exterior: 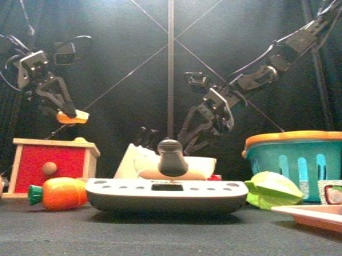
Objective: Place squash half in pan
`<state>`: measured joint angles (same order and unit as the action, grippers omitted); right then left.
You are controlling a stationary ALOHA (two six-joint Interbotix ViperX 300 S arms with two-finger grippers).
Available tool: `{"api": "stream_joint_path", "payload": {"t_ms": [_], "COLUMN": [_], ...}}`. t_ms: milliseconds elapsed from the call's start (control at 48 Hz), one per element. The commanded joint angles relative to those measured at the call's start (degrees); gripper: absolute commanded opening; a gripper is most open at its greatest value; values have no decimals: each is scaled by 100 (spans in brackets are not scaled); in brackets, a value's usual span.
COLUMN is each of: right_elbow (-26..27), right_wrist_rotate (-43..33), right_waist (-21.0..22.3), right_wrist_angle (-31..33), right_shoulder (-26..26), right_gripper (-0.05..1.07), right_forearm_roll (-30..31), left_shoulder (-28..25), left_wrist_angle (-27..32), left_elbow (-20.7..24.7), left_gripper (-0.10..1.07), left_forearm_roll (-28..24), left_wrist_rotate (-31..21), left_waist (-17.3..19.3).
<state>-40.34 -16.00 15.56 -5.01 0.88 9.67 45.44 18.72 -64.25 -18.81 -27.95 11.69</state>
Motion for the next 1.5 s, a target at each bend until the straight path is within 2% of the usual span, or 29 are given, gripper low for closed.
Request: {"api": "stream_joint_path", "payload": {"t_ms": [0,229,375,500,625,917,1167,1479], "right_elbow": [149,193,167,220,158,18,-9,-167], "right_wrist_rotate": [26,-53,-44,-70,-35,-35,-44,-53], "right_waist": [-44,-79,-220,-308,-369,-598,-1178,-1512], "right_wrist_angle": [35,255,439,694,809,1292,1925,1819], "right_shoulder": [237,519,659,791,958,1257,1266,1292], "right_gripper": [101,101,101,101,101,101,101,101], "right_forearm_roll": [35,88,53,-70,-229,-158,-132,-185], "left_shoulder": [-35,-325,-888,-1397,-1934,-2988,-3683,-4351], "left_wrist_angle": [-272,-1521,-2364,-2725,-2795,-2821,-2839,-2839], "left_elbow": [35,53,141,352,633,1187,1608,2162], "left_gripper": [68,68,68,68,68,68,68,69], "left_forearm_roll": [62,378,501,510,501,492,492,492], "left_wrist_rotate": [18,9,9,18,18,26,26,26], "left_waist": [-97,-738,-1046,-1222,-1248,-1301,-1362,-1362]}}
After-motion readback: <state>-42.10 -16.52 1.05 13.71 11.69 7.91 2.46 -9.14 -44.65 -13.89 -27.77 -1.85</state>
